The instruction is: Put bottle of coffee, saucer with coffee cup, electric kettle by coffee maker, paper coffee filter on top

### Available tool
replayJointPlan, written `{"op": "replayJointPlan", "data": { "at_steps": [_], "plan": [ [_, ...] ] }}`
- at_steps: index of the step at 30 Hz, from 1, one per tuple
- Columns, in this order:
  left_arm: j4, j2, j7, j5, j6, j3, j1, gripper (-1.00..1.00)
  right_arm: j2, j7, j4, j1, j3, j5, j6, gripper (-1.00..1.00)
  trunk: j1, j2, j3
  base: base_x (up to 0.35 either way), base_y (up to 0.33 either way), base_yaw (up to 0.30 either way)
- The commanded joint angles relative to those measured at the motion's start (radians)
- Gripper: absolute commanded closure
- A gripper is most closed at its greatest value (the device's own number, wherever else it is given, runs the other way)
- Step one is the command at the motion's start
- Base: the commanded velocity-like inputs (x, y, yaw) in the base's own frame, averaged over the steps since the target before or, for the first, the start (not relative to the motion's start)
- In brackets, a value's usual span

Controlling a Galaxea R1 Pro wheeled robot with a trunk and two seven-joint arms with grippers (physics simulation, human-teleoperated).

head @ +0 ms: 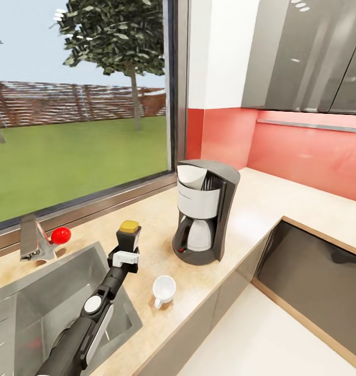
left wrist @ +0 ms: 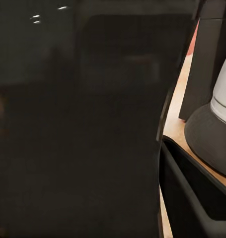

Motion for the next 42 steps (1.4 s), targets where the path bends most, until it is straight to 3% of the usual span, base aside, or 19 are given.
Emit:
{"op": "replayJointPlan", "data": {
  "at_steps": [1,15,22,42],
  "plan": [
    [0.000,0.000,-0.003,-0.003,-0.003,0.000,-0.001,1.00,0.000,0.000,0.001,-0.001,0.003,-0.009,-0.004,-1.00,0.001,-0.002,-0.002,0.000,0.000,0.000],
    [0.002,0.000,-0.002,-0.005,-0.003,0.000,-0.001,1.00,0.001,0.001,-0.001,-0.001,0.002,-0.009,-0.004,-1.00,0.001,-0.002,-0.002,0.172,-0.118,0.001],
    [0.002,0.001,-0.002,-0.004,-0.003,0.001,-0.001,1.00,0.001,0.000,-0.001,-0.001,0.002,-0.009,-0.004,-1.00,0.001,-0.002,-0.002,0.175,-0.221,0.199],
    [-0.002,0.002,-0.002,-0.004,-0.003,0.002,0.001,1.00,0.001,0.001,0.001,-0.001,0.001,-0.009,-0.004,-1.00,0.001,-0.002,-0.002,0.044,-0.090,0.007]
  ]
}}
